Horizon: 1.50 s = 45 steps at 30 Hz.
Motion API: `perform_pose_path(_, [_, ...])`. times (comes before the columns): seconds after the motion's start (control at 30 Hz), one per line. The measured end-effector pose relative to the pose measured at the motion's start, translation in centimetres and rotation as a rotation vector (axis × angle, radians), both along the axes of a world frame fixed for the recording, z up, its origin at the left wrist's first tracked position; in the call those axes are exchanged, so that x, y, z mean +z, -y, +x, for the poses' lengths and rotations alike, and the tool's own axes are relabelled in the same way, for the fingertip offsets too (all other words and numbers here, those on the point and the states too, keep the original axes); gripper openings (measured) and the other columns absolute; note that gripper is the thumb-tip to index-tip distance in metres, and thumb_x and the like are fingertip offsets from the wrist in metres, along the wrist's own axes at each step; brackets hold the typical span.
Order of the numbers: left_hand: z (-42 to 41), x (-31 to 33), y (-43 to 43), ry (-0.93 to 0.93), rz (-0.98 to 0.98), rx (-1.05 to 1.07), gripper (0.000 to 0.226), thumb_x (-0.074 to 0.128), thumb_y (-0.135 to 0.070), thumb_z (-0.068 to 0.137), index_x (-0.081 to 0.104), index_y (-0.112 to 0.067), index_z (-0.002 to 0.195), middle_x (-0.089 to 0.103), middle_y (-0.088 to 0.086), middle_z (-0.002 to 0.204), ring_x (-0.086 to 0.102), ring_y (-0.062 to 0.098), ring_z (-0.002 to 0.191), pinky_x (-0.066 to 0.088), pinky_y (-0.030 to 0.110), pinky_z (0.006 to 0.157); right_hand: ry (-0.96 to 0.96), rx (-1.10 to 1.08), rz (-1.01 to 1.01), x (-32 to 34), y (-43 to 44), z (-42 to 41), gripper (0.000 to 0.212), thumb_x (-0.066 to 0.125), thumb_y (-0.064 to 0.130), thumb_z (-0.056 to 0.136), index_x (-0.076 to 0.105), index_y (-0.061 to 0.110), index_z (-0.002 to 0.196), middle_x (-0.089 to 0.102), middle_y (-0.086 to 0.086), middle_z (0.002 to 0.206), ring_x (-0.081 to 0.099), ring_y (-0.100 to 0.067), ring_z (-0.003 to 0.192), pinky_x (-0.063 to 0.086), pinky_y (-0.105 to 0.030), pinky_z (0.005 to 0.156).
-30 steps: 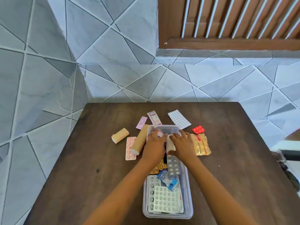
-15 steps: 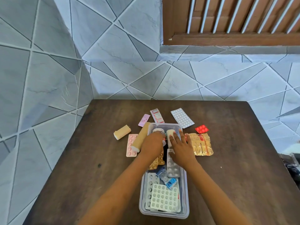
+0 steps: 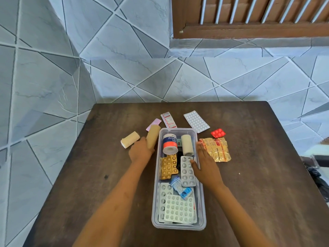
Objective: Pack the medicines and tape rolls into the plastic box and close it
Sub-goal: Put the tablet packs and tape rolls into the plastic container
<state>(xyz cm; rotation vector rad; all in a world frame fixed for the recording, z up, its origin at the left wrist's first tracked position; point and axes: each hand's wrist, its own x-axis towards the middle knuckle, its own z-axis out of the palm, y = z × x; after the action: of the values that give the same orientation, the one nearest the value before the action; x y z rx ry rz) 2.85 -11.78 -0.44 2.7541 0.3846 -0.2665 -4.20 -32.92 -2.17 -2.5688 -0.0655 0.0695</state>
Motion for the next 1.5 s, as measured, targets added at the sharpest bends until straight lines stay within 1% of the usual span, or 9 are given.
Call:
perform_pose_path(0.1, [-0.6, 2.7, -0.3, 0.148, -0.115, 0.001, 0.053, 0.062, -0.033, 0.085, 0.041, -0.019, 0.132, 0.063, 0.012, 0.122, 0.063, 0.032, 0.106, 0.051, 0.039, 0.083, 0.029, -0.001, 0.047, 0.1, 0.0, -0.5, 0.060, 0.043, 0.022, 0.096, 0.014, 0.007, 0.146, 0.020, -0.009, 0.156, 0.021, -0.021, 0.144, 0.019, -0.029, 0.115])
perform_pose_path(0.2, [-2.5, 5.7, -0.1, 0.190, -0.205, -0.236, 0.054, 0.064, -0.030, 0.083, 0.039, -0.026, 0.131, 0.064, 0.007, 0.118, 0.065, 0.029, 0.098, 0.051, 0.036, 0.076, 0.040, -0.049, 0.127, 0.0, 0.0, -1.4, 0.057, 0.031, 0.034, 0.094, 0.023, 0.009, 0.145, 0.029, -0.009, 0.153, 0.029, -0.021, 0.141, 0.026, -0.030, 0.113])
perform_pose_path(0.37, [-4.6, 5.9, 2.2, -0.129, 0.159, -0.585, 0.040, 0.064, -0.029, 0.080, 0.049, -0.029, 0.117, 0.064, 0.003, 0.116, 0.061, 0.023, 0.104, 0.043, 0.031, 0.075, 0.103, -0.080, 0.172, -1.1, 0.4, -2.2, 0.066, 0.018, 0.045, 0.088, 0.034, 0.009, 0.141, 0.044, -0.009, 0.145, 0.043, -0.022, 0.133, 0.040, -0.040, 0.108])
perform_pose_path(0.67, [-3.9, 6.1, 3.8, -0.012, 0.306, -0.720, 0.036, 0.060, -0.023, 0.084, 0.046, -0.015, 0.116, 0.065, 0.013, 0.109, 0.063, 0.031, 0.099, 0.049, 0.036, 0.077, 0.087, -0.105, 0.213, -0.8, 0.2, -2.3, 0.063, 0.020, 0.043, 0.089, 0.036, 0.011, 0.140, 0.049, -0.009, 0.141, 0.048, -0.023, 0.128, 0.044, -0.039, 0.102])
perform_pose_path(0.9, [-8.3, 5.1, 4.4, -0.088, 0.270, -0.573, 0.053, 0.054, -0.033, 0.089, 0.032, -0.015, 0.134, 0.060, 0.015, 0.118, 0.061, 0.032, 0.105, 0.049, 0.036, 0.080, 0.107, -0.116, 0.243, -1.2, 0.1, -2.3, 0.060, 0.023, 0.042, 0.090, 0.035, 0.014, 0.141, 0.048, -0.007, 0.142, 0.048, -0.021, 0.129, 0.045, -0.045, 0.102])
perform_pose_path(1.1, [-9.7, 0.5, 6.4, -0.205, 0.365, -0.581, 0.035, 0.048, -0.015, 0.092, 0.044, -0.011, 0.127, 0.067, 0.009, 0.112, 0.065, 0.028, 0.101, 0.017, 0.025, 0.046, 0.116, -0.114, 0.242, -1.1, 0.0, -2.4, 0.061, 0.021, 0.042, 0.089, 0.035, 0.012, 0.140, 0.050, -0.009, 0.140, 0.050, -0.023, 0.126, 0.047, -0.042, 0.099])
perform_pose_path(1.27, [-7.8, 3.8, 5.6, -0.107, 0.303, -0.553, 0.037, 0.046, -0.041, 0.093, 0.062, -0.011, 0.108, 0.065, 0.009, 0.109, 0.063, 0.026, 0.102, 0.037, 0.030, 0.070, 0.107, -0.100, 0.207, -1.3, 0.1, -2.3, 0.062, 0.021, 0.043, 0.089, 0.037, 0.010, 0.139, 0.052, -0.011, 0.138, 0.051, -0.024, 0.125, 0.046, -0.043, 0.100])
perform_pose_path(1.4, [-3.8, 5.0, 2.5, 0.091, 0.216, -0.296, 0.027, 0.046, -0.027, 0.093, 0.066, -0.010, 0.099, 0.068, 0.010, 0.097, 0.066, 0.024, 0.089, 0.053, 0.032, 0.074, 0.128, -0.177, 0.167, -1.2, 0.7, -2.1, 0.054, 0.027, 0.039, 0.093, 0.044, 0.010, 0.134, 0.052, -0.011, 0.138, 0.049, -0.025, 0.126, 0.044, -0.044, 0.103])
perform_pose_path(1.5, [-1.8, 2.8, 0.5, 0.050, 0.112, -0.143, 0.026, 0.051, -0.024, 0.092, 0.060, -0.007, 0.110, 0.066, 0.015, 0.110, 0.064, 0.030, 0.100, 0.053, 0.037, 0.079, 0.080, -0.374, 0.026, -1.4, 1.8, -1.0, 0.044, 0.042, 0.022, 0.094, 0.041, 0.005, 0.135, 0.046, -0.016, 0.141, 0.042, -0.033, 0.130, 0.036, -0.046, 0.105])
